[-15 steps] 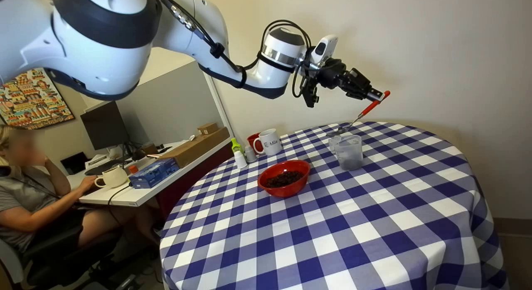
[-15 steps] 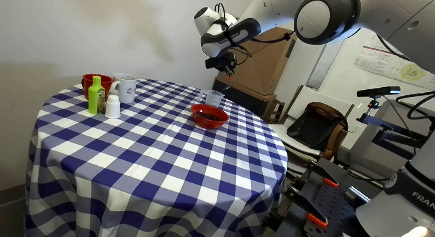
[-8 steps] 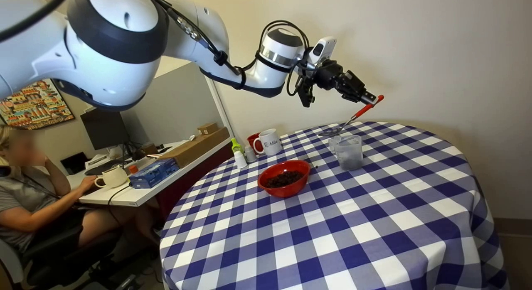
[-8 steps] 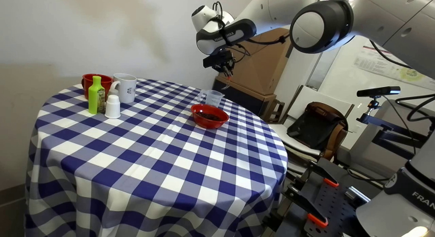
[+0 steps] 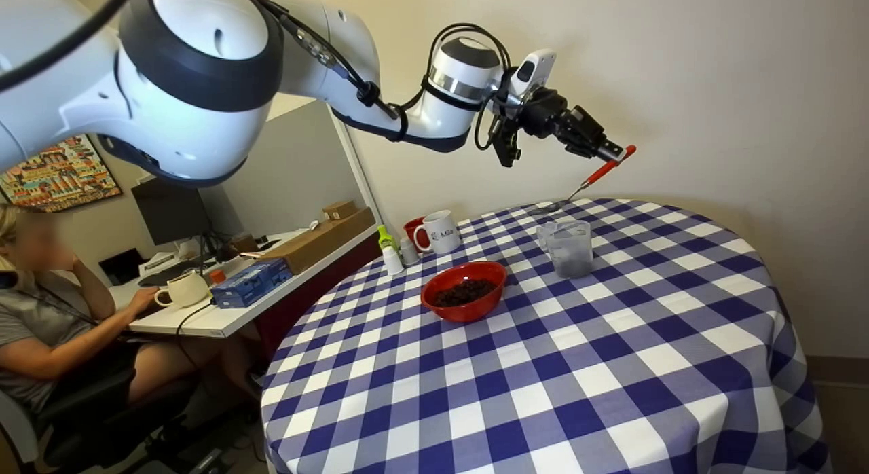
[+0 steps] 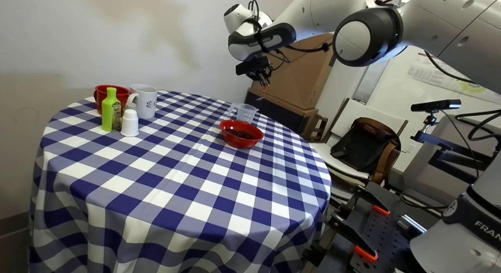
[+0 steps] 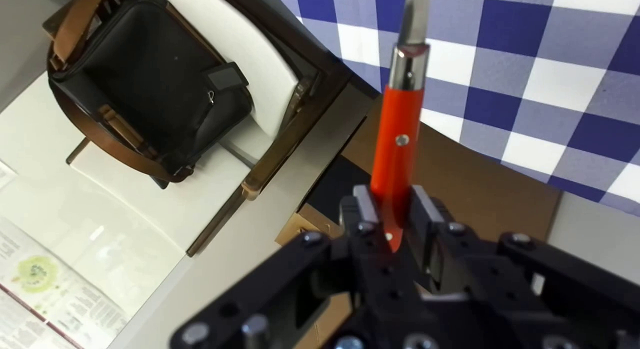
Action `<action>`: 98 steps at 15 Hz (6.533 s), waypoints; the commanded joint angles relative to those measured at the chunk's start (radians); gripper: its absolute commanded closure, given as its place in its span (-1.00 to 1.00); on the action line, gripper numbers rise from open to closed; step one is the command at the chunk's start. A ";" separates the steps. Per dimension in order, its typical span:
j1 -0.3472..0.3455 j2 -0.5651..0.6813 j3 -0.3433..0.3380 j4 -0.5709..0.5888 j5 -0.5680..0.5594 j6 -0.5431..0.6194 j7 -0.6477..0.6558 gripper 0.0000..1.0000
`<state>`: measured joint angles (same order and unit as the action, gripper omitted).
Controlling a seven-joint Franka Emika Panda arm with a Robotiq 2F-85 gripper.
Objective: Use the spoon to place contents from the red bowl into the clear jug.
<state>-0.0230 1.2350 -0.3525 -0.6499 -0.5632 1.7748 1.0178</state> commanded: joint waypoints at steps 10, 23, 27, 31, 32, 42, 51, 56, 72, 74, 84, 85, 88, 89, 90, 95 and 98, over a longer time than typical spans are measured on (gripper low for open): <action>-0.048 -0.283 0.157 -0.213 0.162 0.174 -0.006 0.90; -0.008 -0.660 0.153 -0.778 0.218 0.284 0.049 0.90; 0.000 -0.763 0.142 -0.965 0.190 0.348 0.061 0.90; 0.013 -0.850 0.104 -1.169 0.121 0.497 0.126 0.90; 0.019 -0.865 0.085 -1.221 0.077 0.554 0.160 0.90; -0.024 -0.994 -0.028 -1.789 -0.248 0.792 0.534 0.90; -0.080 -1.077 -0.172 -2.042 -0.716 0.995 0.967 0.90; -0.080 -1.118 -0.170 -2.048 -0.722 0.998 1.010 0.90; -0.064 -1.004 0.020 -1.898 -0.270 1.026 0.873 0.90; -0.074 -0.966 0.050 -1.862 -0.255 1.022 0.864 0.90; -0.028 -0.797 0.064 -1.738 -0.246 1.016 0.862 0.90; -0.023 -0.790 0.064 -1.737 -0.247 1.018 0.859 0.90; -0.027 -0.789 0.077 -1.748 -0.220 1.015 0.827 0.08; -0.031 -0.798 0.082 -1.757 -0.203 1.021 0.802 -0.05; -0.035 -0.810 0.087 -1.765 -0.179 1.024 0.776 -0.18; -0.063 -0.942 0.119 -1.823 0.006 1.048 0.553 -0.89; -0.230 -1.101 0.307 -1.887 0.068 1.001 0.325 -1.00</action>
<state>-0.1082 0.3145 -0.1981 -2.4367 -0.5591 2.8035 1.5392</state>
